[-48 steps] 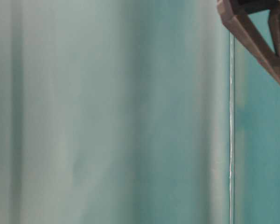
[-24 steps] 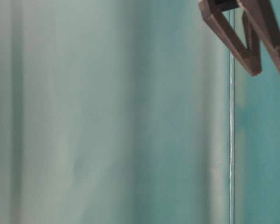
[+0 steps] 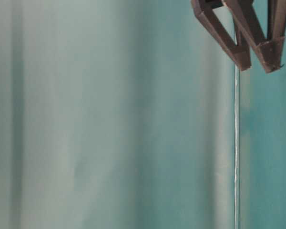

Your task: Insert the wire through the hole in the metal fitting marked with a red label. (retake)

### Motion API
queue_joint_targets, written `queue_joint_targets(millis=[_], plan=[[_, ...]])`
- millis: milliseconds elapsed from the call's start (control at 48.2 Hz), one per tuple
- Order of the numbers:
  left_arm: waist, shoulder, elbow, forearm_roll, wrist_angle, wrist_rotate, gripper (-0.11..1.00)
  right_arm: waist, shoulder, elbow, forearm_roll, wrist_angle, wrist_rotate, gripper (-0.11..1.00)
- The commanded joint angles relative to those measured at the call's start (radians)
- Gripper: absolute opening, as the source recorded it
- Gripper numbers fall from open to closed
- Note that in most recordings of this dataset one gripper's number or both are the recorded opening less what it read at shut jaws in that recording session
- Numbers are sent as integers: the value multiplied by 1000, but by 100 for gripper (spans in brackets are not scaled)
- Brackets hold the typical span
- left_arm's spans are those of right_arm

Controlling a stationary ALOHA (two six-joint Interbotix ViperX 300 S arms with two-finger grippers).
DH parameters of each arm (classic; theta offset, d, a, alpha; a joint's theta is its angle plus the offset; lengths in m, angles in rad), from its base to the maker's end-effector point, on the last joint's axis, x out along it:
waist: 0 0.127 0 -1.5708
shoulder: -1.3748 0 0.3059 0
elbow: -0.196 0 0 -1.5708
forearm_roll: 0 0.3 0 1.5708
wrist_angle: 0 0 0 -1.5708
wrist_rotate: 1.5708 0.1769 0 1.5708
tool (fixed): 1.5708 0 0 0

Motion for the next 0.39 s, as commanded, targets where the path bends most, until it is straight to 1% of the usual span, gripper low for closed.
queue_joint_targets(millis=[0, 374], plan=[[6, -9, -12, 3, -5, 2, 79, -6, -28, -8, -8, 3, 2, 87], [6, -11, -14, 3, 8, 0, 78, -8, -28, -12, -8, 5, 6, 87]])
